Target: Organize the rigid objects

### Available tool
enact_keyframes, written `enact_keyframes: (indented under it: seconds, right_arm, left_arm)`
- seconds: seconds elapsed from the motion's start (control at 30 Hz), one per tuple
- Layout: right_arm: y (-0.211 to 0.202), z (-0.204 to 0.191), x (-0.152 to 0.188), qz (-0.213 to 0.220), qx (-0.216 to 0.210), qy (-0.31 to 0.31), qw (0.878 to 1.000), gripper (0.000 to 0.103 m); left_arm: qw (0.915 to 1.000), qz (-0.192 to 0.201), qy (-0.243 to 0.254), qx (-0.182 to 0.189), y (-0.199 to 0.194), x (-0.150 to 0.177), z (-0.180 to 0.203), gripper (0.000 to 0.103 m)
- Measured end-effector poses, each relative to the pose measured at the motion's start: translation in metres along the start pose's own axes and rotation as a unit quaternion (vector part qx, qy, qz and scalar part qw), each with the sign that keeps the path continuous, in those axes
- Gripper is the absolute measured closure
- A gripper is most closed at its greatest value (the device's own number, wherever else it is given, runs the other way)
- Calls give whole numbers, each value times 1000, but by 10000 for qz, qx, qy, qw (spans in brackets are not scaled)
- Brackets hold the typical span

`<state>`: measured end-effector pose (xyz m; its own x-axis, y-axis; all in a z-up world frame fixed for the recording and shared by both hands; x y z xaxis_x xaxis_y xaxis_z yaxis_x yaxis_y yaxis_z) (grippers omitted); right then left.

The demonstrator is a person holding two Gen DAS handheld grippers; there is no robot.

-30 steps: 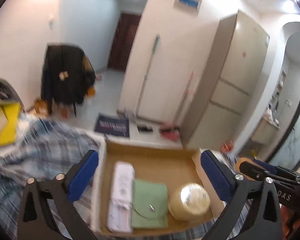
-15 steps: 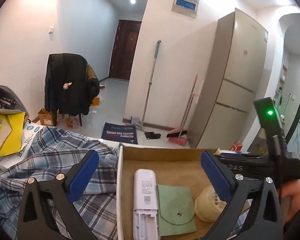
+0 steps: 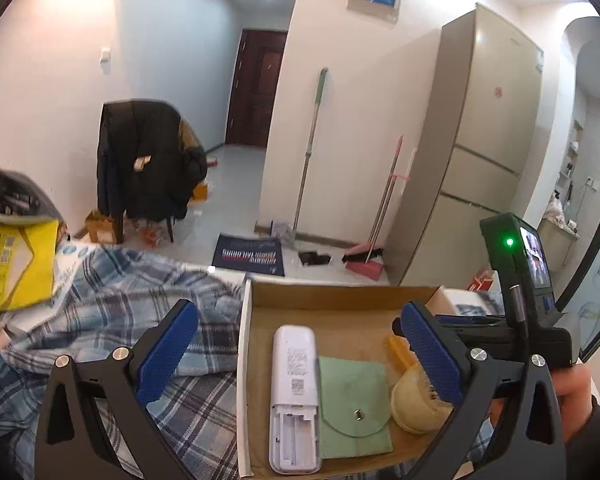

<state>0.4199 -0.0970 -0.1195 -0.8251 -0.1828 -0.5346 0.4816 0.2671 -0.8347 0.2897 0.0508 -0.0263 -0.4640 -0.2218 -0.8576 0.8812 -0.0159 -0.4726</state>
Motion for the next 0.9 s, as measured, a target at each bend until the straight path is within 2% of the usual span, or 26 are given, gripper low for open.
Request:
enact_keyframes:
  seconds: [0.17,0.3,0.4,0.47,0.7,0.9]
  right_arm:
    - [-51,2,-1,418,-19,16,9991,45]
    - [-112,3,3,1064,172,-62,9942,37]
    - [-157,5,12,1554,339,-91,9872,31]
    - [-183,7,21,1760,312,-101,9839,31]
    - [-237,7,65,2155,213,-19,9763,27]
    - [-257,9,99,2388,383,62,9703,24]
  left_arm:
    - [9991,404,29,150,-33,-18,10,0]
    - [9976,616,-4,326,-63,-30,16,0]
    - [9960,545,-224,673,-86,-37,18,0]
    - [9938,704,-241,827,-107,-38,22,0]
    - [9914,1051,150,765,-166,-33,36,0]
    - [9914,1200,336,400,-193,-5,35,0]
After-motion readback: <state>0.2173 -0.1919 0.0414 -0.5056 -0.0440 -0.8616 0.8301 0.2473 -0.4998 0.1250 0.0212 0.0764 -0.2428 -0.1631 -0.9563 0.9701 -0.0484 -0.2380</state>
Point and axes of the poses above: each gripper's, at about its wrist camera, not at the fingertips, and y roughly the way its jaws point, z to its right, x to its underside, the point moved 3 cm from there along y, roughly the way its jaws point, and after that the axes turned 2 degrees about -y, right-handed, at the moved point
